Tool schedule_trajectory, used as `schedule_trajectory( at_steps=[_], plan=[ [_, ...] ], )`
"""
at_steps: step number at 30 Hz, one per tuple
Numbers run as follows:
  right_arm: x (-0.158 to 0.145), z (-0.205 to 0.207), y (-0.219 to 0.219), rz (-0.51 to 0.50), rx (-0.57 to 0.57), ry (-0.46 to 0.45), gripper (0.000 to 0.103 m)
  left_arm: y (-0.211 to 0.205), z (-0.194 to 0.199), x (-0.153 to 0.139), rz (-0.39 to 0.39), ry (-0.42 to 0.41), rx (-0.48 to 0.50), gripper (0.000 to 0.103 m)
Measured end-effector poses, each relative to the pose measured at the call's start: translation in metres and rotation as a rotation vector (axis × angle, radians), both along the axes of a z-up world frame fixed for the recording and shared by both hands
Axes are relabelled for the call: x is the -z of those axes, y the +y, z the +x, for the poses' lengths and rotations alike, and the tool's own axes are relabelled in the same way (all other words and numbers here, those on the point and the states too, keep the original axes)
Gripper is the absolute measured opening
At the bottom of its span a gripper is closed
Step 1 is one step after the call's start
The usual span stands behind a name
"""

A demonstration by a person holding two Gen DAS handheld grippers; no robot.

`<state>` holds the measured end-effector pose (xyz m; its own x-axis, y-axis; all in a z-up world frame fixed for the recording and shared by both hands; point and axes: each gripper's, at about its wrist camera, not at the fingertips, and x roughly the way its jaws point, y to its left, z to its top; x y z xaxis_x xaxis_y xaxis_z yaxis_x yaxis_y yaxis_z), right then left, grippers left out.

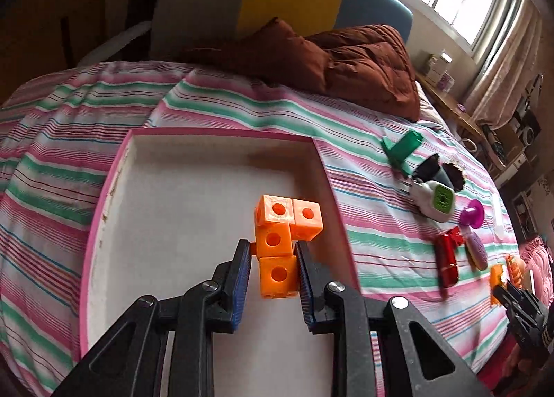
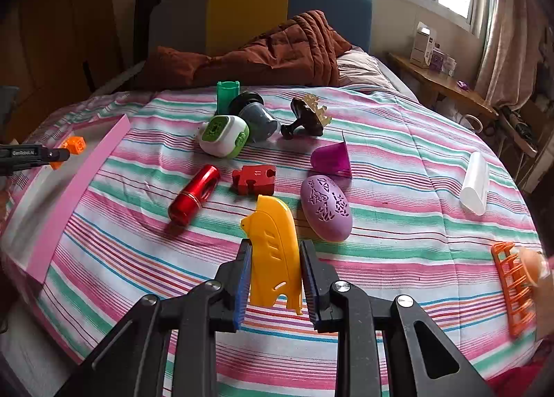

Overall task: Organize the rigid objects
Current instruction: 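Carry the orange cubes into the white tray and open the left gripper, then carry the yellow piece into the tray beside the cubes and open the right gripper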

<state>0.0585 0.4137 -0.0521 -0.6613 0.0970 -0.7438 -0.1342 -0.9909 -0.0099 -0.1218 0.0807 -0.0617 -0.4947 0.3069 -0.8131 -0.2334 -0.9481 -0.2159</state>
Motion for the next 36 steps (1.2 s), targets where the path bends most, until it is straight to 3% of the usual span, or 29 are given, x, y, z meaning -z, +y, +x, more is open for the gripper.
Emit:
schedule_trajectory(
  at_steps=[5, 11, 13, 15, 23, 31, 36],
  plan=[
    [-0.002, 0.001, -0.012, -0.080, -0.005, -0.011, 0.027, -0.029, -0.037, 0.014, -0.048, -0.036, -0.082, 0.025],
    [-0.008, -0.001, -0.043, -0.091, -0.059, -0.008, 0.027, -0.045, -0.061, 0.017, -0.078, -0.034, -0.138, 0.026],
    [-0.010, -0.002, -0.051, -0.114, -0.070, -0.002, 0.027, -0.048, -0.064, 0.015, -0.082, -0.024, -0.149, 0.035],
    [-0.013, -0.005, -0.059, -0.129, -0.084, 0.004, 0.027, -0.051, -0.065, 0.011, -0.097, -0.014, -0.170, 0.037],
    [-0.018, -0.017, -0.098, -0.151, -0.167, 0.014, 0.027, -0.078, -0.014, -0.014, 0.033, 0.082, -0.211, 0.039],
    [-0.024, -0.045, -0.141, -0.182, -0.247, 0.003, 0.027, -0.075, 0.036, -0.006, 0.054, 0.052, -0.172, 0.039],
    [-0.031, -0.069, -0.180, -0.186, -0.327, 0.009, 0.027, -0.064, 0.056, -0.001, 0.020, 0.066, -0.141, 0.039]
  ],
)
